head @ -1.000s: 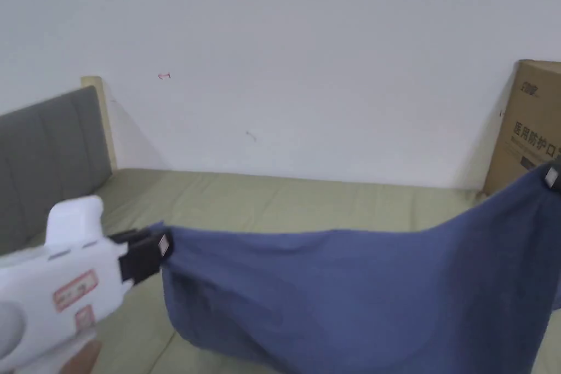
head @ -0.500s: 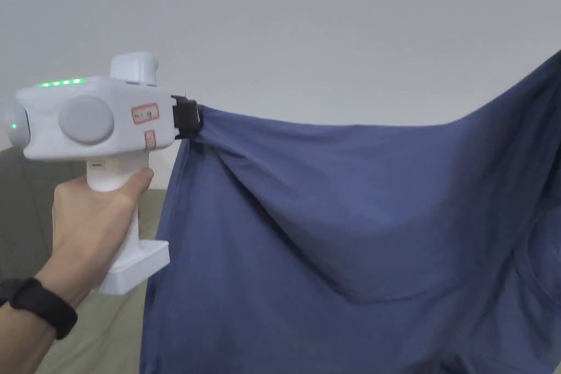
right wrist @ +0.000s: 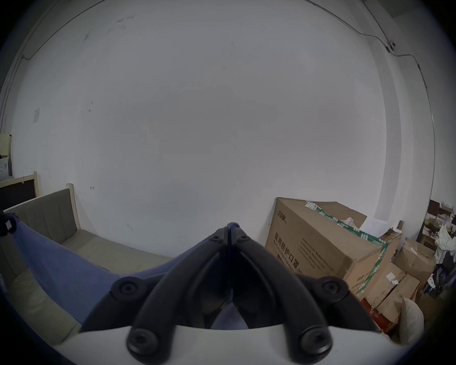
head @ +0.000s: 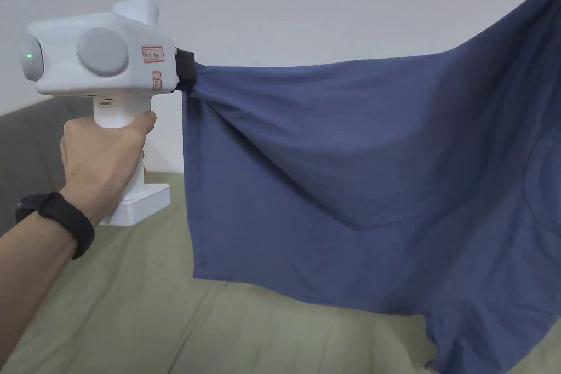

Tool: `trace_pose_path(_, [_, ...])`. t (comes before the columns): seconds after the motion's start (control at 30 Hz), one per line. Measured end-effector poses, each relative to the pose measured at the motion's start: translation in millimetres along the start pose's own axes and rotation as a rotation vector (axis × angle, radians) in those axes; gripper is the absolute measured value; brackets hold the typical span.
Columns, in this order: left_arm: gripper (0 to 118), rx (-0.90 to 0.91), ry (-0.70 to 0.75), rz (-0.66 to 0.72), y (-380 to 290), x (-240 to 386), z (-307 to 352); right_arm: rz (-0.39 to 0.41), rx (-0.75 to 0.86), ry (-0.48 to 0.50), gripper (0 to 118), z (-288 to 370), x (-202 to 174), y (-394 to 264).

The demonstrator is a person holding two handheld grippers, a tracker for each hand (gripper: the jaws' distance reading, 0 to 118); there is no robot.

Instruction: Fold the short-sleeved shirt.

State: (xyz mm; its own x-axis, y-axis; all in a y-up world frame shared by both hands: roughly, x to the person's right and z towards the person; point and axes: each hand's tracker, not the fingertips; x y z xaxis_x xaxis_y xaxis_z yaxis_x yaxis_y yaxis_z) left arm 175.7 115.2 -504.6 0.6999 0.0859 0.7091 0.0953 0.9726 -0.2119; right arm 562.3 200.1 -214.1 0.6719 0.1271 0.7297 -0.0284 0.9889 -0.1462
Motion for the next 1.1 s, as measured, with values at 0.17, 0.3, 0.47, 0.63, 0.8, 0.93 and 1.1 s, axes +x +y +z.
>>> trace_pose_path(0.17, [5,-0.058,-0.001,0.006,-10.8,1.1,-39.6,0.018,-0.006,-0.010,1,-22.3,-3.2,-2.0])
trace_pose_path(0.3, [5,-0.069,-0.008,0.015,-18.1,3.8,-56.9,0.050,-0.027,-0.013,1,-36.8,-9.2,-7.2])
trace_pose_path(0.47, [5,-0.100,-0.029,0.015,-45.4,5.0,-61.9,0.020,-0.057,0.033,1,-43.7,-17.5,-31.9])
trace_pose_path(0.63, [5,-0.175,-0.071,0.098,-100.8,-2.1,-43.7,-0.026,-0.132,0.094,1,-18.1,-20.2,-89.5])
trace_pose_path(0.8, [5,-0.186,-0.111,0.119,-152.0,-7.1,20.7,0.003,-0.160,0.128,1,54.6,-12.3,-145.2])
trace_pose_path(0.93, [5,-0.210,-0.120,0.181,-203.1,-14.3,82.2,-0.026,-0.255,0.207,1,132.2,-5.9,-195.6])
trace_pose_path(1.1, [5,-0.288,-0.127,0.196,-275.6,-20.9,157.7,-0.131,-0.323,0.212,1,233.8,4.5,-273.4])
